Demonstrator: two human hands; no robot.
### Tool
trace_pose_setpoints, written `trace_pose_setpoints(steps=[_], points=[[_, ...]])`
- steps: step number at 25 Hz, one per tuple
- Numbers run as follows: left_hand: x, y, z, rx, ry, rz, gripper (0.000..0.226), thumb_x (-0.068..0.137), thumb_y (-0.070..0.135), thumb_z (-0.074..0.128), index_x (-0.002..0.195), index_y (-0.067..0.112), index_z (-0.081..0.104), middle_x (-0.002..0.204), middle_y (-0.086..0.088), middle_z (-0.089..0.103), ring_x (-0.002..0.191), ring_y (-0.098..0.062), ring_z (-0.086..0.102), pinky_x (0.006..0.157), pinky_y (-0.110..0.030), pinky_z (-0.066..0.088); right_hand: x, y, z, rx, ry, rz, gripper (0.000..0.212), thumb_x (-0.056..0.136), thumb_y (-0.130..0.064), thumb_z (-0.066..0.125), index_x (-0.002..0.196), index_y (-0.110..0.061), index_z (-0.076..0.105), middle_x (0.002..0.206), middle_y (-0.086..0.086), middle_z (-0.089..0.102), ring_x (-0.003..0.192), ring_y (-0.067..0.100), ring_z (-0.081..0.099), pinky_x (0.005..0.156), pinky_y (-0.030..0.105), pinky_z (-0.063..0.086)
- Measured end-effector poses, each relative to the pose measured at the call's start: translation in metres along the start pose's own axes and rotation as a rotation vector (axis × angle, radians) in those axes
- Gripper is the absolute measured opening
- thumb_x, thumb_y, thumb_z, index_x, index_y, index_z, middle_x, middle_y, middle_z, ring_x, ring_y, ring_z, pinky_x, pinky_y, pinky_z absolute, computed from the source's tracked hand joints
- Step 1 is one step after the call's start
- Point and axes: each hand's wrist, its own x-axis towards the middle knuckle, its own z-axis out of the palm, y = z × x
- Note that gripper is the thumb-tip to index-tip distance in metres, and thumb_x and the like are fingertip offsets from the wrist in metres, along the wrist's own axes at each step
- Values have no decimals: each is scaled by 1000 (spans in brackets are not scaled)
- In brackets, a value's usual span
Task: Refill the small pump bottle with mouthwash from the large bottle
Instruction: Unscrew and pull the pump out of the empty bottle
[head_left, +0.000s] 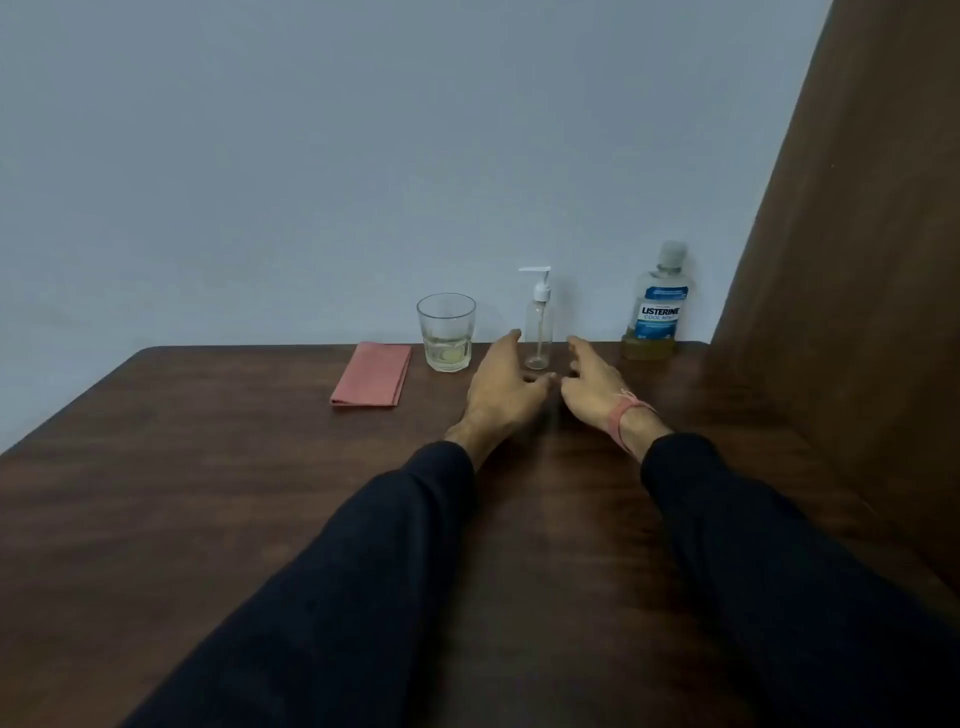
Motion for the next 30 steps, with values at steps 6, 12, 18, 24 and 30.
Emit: trace_pose_setpoints(steps=[6,12,18,24,30], points=[[34,-2,7,-5,76,-76,73,101,45,84,165,20,58,155,1,73,146,-23,67,122,-45,53,22,3,3,76,-68,-85,93,92,22,46,169,-28,33,171,2,42,160,22,36,130,35,30],[-48,4,-35,33,-3,-3,59,83,60,96,132,29,84,122,15,87,111,0,81,110,-40,64,-62,10,-7,87,-85,-204,71,100,12,58,160,-26,51,155,-4,62,151,13,50,129,36,34],[-180,-6,-82,61,-59,34,51,63,81,96,101,46,87,98,39,82,107,16,76,110,-38,62,-173,8,-31,131,-249,-440,58,95,2,66,142,-33,66,133,-16,75,126,3,69,109,35,56],[-206,-5,-92,48,-58,98,52,69,78,96,103,40,87,105,33,83,108,14,76,108,-38,63,-207,-17,19,562,111,-534,38,88,-37,89,121,-25,76,118,-1,81,113,21,75,101,44,61],[-214,-13,-83,53,-36,181,65,73,81,90,126,44,81,117,34,81,85,17,70,97,-38,67,-202,-19,16,538,183,-546,35,81,-49,87,107,-27,82,107,-4,83,100,17,79,90,40,64]])
